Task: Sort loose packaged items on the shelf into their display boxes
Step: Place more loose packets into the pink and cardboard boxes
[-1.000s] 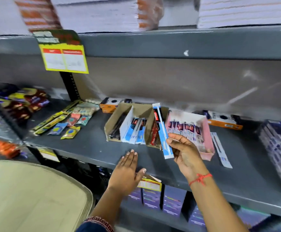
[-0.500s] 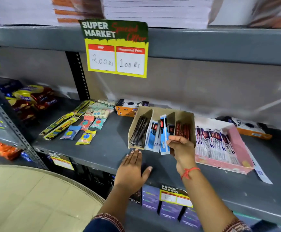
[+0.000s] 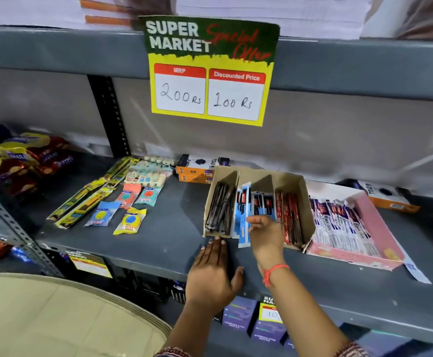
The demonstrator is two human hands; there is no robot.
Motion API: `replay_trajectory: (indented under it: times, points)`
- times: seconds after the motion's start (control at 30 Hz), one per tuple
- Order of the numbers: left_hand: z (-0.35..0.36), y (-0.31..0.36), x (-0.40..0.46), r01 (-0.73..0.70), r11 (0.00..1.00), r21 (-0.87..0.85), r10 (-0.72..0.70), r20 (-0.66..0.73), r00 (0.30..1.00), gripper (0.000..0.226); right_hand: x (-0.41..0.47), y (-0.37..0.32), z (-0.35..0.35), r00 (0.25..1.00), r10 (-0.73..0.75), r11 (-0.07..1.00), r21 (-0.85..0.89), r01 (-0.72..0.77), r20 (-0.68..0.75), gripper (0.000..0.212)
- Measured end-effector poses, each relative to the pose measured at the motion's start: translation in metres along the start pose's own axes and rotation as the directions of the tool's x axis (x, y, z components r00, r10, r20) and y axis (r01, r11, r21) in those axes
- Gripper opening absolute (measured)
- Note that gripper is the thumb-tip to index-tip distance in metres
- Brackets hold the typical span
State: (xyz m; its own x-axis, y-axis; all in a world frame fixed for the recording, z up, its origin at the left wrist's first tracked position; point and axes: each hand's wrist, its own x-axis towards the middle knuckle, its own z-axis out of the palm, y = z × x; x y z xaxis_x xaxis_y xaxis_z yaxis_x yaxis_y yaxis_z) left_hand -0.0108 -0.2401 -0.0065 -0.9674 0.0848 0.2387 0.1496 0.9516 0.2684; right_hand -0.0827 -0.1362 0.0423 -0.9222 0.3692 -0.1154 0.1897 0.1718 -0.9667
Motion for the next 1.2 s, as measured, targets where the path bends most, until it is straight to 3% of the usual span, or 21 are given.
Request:
replay_trajectory:
  times: [0.27,0.67,1.03,1.2]
  points:
    - [-0.009,0.002,-0.002,0.021,1.0,-0.004,-0.02,0.053,0.998,0.064,0.009,-0.003,0.005,0.999,0.025,0.996,-0.087,-0.028,-0.032,0.037]
    - [-0.009,0.002,0.001,0.018,0.999,0.034,-0.021,0.086,0.996,0.064,0.04,-0.003,0.018,0.994,0.099,0.979,-0.182,-0.089,0.045,0.027]
    - [-0.006,0.002,0.001,0.009,0.999,0.035,-0.011,0.061,0.998,0.064,0.026,0.0,0.005,0.998,-0.026,0.936,-0.349,0.045,0.058,0.031]
    - [-0.002,0.003,-0.001,-0.008,0.999,0.039,0.008,0.014,1.0,0.062,-0.002,-0.001,-0.012,0.978,-0.168,0.904,-0.378,0.202,0.122,0.034]
